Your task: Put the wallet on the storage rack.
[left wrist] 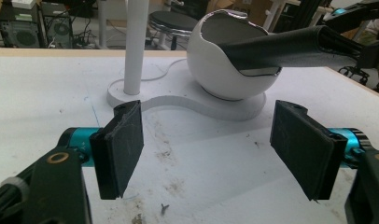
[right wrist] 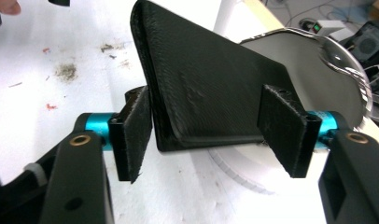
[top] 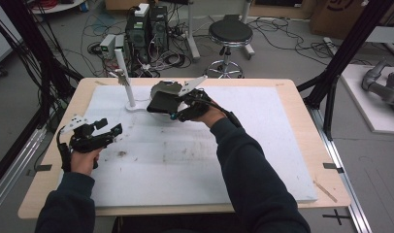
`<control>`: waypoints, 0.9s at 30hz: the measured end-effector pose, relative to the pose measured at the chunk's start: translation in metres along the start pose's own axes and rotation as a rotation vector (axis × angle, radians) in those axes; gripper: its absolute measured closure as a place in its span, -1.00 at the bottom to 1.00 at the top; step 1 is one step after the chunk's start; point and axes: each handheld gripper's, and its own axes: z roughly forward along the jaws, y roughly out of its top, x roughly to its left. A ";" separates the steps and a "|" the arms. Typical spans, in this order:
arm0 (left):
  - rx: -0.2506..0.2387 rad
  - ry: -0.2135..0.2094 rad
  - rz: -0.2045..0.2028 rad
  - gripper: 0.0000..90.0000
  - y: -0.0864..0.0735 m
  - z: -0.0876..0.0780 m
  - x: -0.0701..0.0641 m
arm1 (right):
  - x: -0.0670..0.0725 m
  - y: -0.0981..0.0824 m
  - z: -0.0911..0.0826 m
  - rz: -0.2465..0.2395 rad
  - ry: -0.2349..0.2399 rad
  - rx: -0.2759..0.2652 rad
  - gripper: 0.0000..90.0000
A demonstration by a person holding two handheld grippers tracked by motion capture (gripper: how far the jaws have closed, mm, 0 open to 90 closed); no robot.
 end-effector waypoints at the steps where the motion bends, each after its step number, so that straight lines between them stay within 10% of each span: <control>1: 0.001 -0.001 0.000 -0.43 0.000 0.000 0.000 | 0.000 -0.002 -0.004 0.012 -0.004 -0.002 -0.23; 12: 0.010 -0.008 0.015 -0.43 -0.001 0.002 -0.002 | -0.002 -0.053 -0.077 0.145 -0.139 -0.043 -0.43; 27: 0.023 -0.030 0.054 -0.44 -0.001 0.009 -0.012 | 0.025 -0.185 -0.162 0.406 -0.417 -0.124 -0.52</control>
